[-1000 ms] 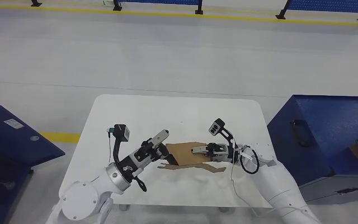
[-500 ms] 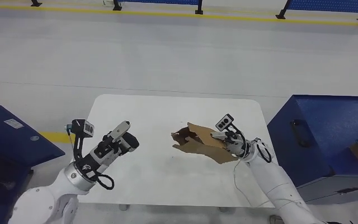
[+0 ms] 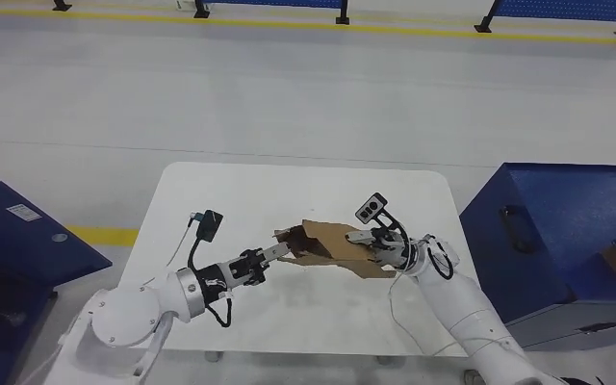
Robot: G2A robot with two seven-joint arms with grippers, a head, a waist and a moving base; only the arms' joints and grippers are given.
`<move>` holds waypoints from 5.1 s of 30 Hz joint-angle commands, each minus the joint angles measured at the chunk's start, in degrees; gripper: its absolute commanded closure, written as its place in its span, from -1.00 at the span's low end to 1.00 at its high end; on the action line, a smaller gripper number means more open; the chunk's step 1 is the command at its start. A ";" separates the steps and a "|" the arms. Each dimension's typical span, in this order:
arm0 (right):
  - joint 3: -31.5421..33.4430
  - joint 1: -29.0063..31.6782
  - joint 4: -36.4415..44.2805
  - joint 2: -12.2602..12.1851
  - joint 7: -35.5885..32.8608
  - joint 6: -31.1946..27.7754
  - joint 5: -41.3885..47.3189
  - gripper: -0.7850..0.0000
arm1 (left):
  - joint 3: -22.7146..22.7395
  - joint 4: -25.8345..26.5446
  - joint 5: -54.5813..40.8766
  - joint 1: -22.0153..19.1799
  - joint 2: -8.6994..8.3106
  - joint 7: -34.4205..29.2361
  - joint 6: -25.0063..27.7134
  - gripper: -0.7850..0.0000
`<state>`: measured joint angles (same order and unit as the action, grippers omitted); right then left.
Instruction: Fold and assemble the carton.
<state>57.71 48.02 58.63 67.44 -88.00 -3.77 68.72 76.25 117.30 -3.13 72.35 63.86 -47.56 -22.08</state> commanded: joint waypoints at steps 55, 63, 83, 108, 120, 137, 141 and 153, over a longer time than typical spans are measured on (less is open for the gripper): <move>-0.01 -3.93 -3.14 0.14 0.00 -6.08 1.06 1.00 | -3.40 -8.60 -8.65 -5.09 -0.44 0.43 -1.44 -1.00; 0.84 -5.25 -6.67 0.83 0.73 -7.26 -0.14 1.00 | 4.90 -1.33 -16.14 2.12 -0.67 7.58 7.05 -1.00; 2.14 -4.30 -4.79 1.63 0.18 -8.68 -5.93 1.00 | -8.24 -0.15 -1.74 -3.39 -0.30 8.53 -2.76 -1.00; 4.11 -3.07 -6.27 2.92 0.16 -1.55 -0.78 1.00 | -9.37 -0.24 -3.47 -3.64 -0.21 8.34 -3.19 -1.00; 2.99 -3.78 -10.56 3.96 0.68 7.24 4.22 1.00 | -0.51 2.25 -13.36 2.81 -0.57 11.07 7.14 -1.00; 4.47 0.54 -4.91 4.05 3.85 16.61 5.35 1.00 | -5.52 0.64 -6.81 0.07 -0.68 9.34 1.61 -1.00; 4.65 0.89 -4.32 3.99 3.49 15.12 3.22 1.00 | -7.15 0.82 -6.33 -0.88 -0.55 9.11 0.93 -1.00; 5.63 2.28 -2.17 3.86 2.71 14.00 0.47 1.00 | -14.75 -1.67 -2.21 -5.31 0.29 9.80 -6.81 -1.00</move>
<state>63.27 50.24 56.38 71.30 -85.25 10.18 69.31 62.06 115.88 -5.37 67.45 64.05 -37.85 -28.41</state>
